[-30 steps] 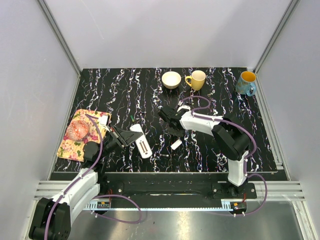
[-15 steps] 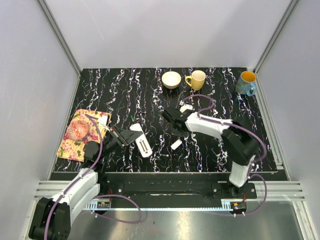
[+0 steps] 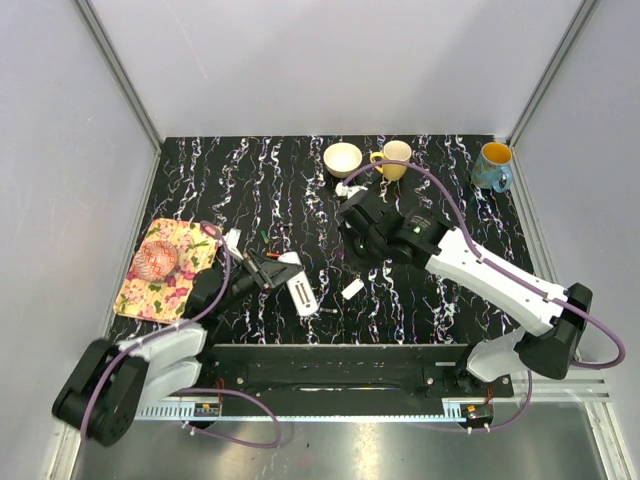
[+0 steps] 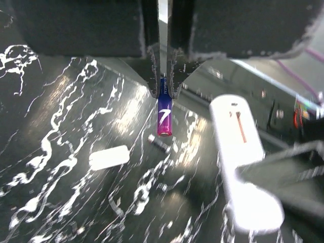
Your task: Load the batteries into the remote control
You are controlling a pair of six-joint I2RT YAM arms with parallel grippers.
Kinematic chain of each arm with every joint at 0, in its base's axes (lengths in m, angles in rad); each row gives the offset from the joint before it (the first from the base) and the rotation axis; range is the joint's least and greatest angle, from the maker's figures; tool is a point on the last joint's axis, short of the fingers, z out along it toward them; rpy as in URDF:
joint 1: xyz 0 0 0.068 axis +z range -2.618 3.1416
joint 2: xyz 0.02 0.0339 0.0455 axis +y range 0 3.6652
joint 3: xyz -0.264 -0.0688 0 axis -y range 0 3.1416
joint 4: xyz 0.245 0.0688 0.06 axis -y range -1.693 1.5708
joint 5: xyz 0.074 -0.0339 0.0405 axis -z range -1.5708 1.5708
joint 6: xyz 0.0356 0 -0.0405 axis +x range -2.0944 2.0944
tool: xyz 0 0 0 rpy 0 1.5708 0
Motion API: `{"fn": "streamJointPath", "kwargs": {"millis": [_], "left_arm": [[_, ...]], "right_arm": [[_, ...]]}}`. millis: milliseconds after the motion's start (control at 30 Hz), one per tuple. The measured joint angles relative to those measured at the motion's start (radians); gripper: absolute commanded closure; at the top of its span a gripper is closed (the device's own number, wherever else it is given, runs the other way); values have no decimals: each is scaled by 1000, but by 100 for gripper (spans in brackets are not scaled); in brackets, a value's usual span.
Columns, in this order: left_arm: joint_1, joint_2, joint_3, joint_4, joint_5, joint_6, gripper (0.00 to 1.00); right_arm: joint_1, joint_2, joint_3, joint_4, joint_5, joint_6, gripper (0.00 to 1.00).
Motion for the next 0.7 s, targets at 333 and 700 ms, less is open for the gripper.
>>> {"fn": "streamJointPath", "kwargs": {"millis": [333, 700], "left_arm": [[-89, 281, 106, 190, -58, -28, 100], [-127, 374, 159, 270, -84, -33, 100]], "right_arm": [[53, 48, 78, -154, -263, -90, 100], [56, 172, 124, -175, -336, -104, 100]]}}
